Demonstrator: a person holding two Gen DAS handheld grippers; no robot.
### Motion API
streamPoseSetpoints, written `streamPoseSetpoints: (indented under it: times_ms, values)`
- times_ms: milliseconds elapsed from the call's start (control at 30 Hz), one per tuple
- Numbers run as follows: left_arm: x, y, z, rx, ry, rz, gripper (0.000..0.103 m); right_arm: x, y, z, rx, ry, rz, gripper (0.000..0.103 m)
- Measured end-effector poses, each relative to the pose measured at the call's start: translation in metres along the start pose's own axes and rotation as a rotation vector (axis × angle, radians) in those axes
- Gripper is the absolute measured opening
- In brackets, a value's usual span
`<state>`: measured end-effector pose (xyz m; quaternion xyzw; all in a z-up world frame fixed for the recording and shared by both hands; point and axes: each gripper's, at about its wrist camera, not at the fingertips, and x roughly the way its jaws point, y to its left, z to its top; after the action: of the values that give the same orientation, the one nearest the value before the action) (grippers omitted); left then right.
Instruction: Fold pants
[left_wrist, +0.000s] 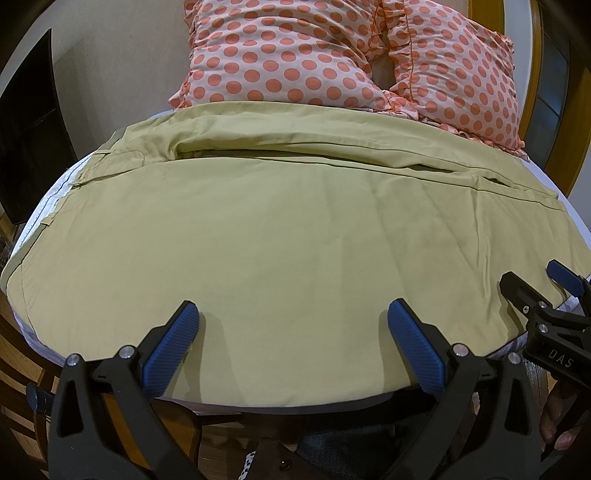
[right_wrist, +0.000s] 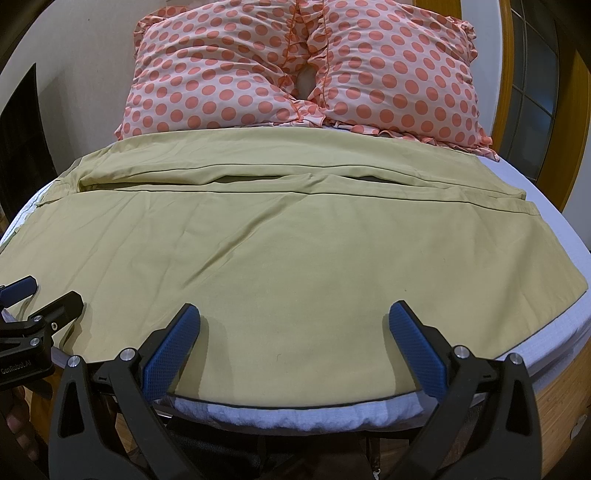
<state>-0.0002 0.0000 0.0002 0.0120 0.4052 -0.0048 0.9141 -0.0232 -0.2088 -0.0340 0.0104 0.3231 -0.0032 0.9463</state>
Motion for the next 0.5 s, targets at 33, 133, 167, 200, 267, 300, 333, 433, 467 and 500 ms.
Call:
streamPoseSetpoints:
  times_ms: [33, 133, 167, 200, 267, 300, 333, 433, 467, 500]
  values:
    - [0.0001, 0.0000, 0.0001, 0.000, 0.000, 0.000, 0.101, 0.0000, 0.0000, 0.0000, 0.000, 0.000, 0.000, 0.102]
    - [0.0000, 0.0000, 0.0001, 0.000, 0.000, 0.000, 0.101, 0.0000, 0.0000, 0.0000, 0.000, -0.001, 0.000, 0.102]
    - [0.0000, 0.0000, 0.0000, 0.000, -0.001, 0.000, 0.101, 0.0000, 0.0000, 0.0000, 0.000, -0.001, 0.000, 0.102]
    - [-0.0001, 0.0000, 0.0000, 0.000, -0.001, 0.000, 0.101, 0.0000, -0.0001, 0.0000, 0.000, -0.001, 0.000, 0.102]
    - [0.0000, 0.0000, 0.0001, 0.000, 0.000, 0.000, 0.101, 0.0000, -0.0001, 0.0000, 0.000, -0.001, 0.000, 0.102]
    - [0.0000, 0.0000, 0.0000, 0.000, -0.001, 0.000, 0.101, 0.0000, -0.0001, 0.0000, 0.000, -0.001, 0.000, 0.102]
    - [0.0000, 0.0000, 0.0000, 0.000, -0.001, 0.000, 0.101, 0.0001, -0.0001, 0.0000, 0.000, -0.001, 0.000, 0.102]
    - [-0.0001, 0.0000, 0.0000, 0.000, -0.001, 0.000, 0.101, 0.0000, 0.0000, 0.0000, 0.000, -0.002, 0.000, 0.102]
    - [-0.0001, 0.0000, -0.0001, 0.000, -0.002, 0.000, 0.101, 0.0000, 0.0000, 0.0000, 0.000, -0.001, 0.000, 0.102]
    - [-0.0001, 0.0000, -0.0001, 0.000, -0.002, 0.000, 0.101, 0.0000, 0.0000, 0.0000, 0.000, -0.001, 0.000, 0.102]
